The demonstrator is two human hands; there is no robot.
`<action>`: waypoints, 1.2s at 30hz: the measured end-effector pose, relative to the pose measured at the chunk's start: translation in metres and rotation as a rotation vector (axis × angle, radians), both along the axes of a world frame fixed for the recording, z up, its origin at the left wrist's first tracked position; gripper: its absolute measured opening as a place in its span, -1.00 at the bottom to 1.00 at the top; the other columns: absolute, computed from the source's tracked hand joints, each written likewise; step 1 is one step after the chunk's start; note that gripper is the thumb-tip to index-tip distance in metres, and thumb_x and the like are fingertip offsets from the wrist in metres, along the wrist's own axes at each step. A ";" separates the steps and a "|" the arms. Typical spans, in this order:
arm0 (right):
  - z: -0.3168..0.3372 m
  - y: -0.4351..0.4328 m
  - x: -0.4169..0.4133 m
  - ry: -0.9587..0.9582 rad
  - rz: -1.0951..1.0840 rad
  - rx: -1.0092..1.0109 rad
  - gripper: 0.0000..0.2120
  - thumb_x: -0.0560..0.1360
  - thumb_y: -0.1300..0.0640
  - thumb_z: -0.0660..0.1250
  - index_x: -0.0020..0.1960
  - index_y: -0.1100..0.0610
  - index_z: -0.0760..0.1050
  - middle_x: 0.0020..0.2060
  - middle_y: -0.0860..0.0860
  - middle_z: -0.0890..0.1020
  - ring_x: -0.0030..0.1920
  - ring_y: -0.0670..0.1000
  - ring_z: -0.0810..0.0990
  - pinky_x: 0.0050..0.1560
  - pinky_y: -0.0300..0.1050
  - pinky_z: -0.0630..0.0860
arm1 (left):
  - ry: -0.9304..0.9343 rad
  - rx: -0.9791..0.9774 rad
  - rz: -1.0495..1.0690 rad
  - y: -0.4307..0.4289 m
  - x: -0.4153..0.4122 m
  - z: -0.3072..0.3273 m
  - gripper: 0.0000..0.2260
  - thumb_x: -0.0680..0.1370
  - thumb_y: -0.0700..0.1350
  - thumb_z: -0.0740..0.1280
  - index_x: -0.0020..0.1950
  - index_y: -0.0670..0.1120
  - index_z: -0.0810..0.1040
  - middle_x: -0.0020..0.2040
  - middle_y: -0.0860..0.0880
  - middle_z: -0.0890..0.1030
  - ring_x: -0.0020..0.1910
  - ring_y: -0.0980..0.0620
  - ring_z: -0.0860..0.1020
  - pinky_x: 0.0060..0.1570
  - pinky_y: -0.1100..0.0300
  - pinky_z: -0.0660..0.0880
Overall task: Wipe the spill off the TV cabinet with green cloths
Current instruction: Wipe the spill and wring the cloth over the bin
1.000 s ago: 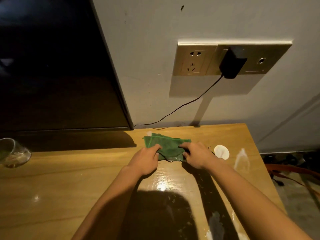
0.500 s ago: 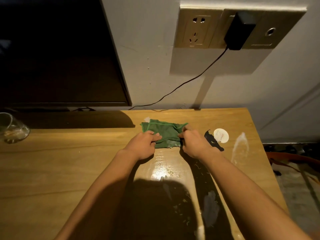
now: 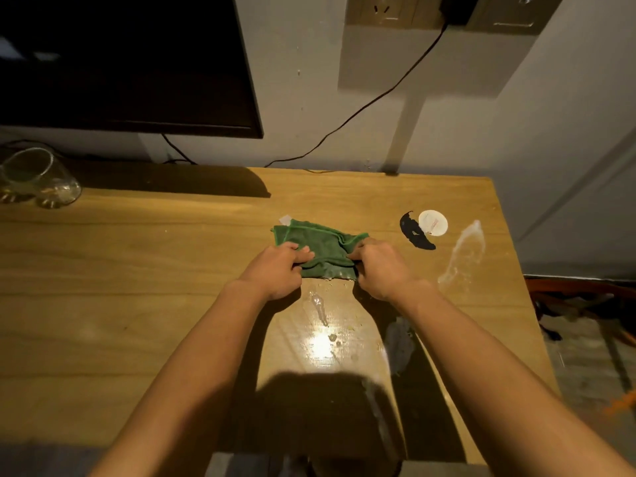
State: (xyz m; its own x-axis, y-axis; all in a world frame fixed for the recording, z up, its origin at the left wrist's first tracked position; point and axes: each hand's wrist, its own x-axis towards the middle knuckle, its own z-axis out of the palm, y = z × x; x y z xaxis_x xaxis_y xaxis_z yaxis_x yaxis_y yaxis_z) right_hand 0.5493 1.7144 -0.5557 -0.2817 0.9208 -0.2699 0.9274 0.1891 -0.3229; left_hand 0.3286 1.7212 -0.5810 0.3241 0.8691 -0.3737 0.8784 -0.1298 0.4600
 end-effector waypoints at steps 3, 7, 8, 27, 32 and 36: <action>-0.003 -0.016 0.000 0.032 -0.007 0.012 -0.64 0.51 0.30 0.31 0.29 0.15 0.56 0.20 0.11 0.61 0.21 0.12 0.53 0.23 -0.08 0.45 | -0.016 -0.023 0.037 -0.021 0.000 0.001 -0.57 0.60 -0.19 0.17 0.47 0.06 0.39 0.54 0.02 0.31 0.54 0.00 0.18 0.52 0.10 0.11; -0.006 -0.039 0.001 0.054 -0.044 -0.028 -0.63 0.51 0.30 0.33 0.30 0.15 0.54 0.17 0.11 0.63 0.20 0.12 0.54 0.26 -0.05 0.49 | -0.012 -0.030 0.053 -0.048 0.003 0.005 -0.56 0.60 -0.20 0.17 0.48 0.05 0.37 0.54 0.02 0.30 0.54 0.00 0.16 0.52 0.08 0.11; -0.007 -0.044 0.001 0.058 -0.045 -0.040 -0.63 0.51 0.29 0.33 0.31 0.14 0.54 0.17 0.11 0.63 0.20 0.12 0.54 0.26 -0.05 0.50 | -0.012 -0.030 0.059 -0.054 0.003 0.006 -0.55 0.60 -0.20 0.16 0.48 0.05 0.37 0.54 0.02 0.30 0.54 0.00 0.16 0.52 0.07 0.11; -0.005 -0.125 0.002 0.010 -0.039 -0.054 -0.62 0.51 0.27 0.35 0.31 0.08 0.53 0.17 0.14 0.60 0.19 0.13 0.55 0.26 -0.03 0.51 | -0.021 0.014 0.101 -0.148 0.018 0.006 -0.53 0.60 -0.21 0.18 0.51 0.03 0.33 0.55 0.07 0.26 0.55 0.04 0.13 0.49 0.10 0.15; 0.001 -0.155 0.002 0.025 -0.038 -0.046 -0.64 0.52 0.28 0.32 0.30 0.11 0.54 0.13 0.16 0.63 0.15 0.15 0.57 0.21 -0.04 0.50 | -0.027 0.016 0.090 -0.174 0.023 0.007 -0.53 0.60 -0.21 0.17 0.52 0.02 0.31 0.56 0.06 0.25 0.55 0.04 0.11 0.50 0.09 0.15; 0.005 -0.180 0.003 0.040 -0.055 -0.030 -0.66 0.52 0.29 0.30 0.27 0.13 0.56 0.08 0.15 0.66 0.10 0.14 0.59 0.16 -0.07 0.51 | -0.027 0.021 0.084 -0.190 0.026 0.007 -0.53 0.60 -0.20 0.17 0.52 0.04 0.31 0.56 0.08 0.25 0.55 0.05 0.12 0.48 0.13 0.13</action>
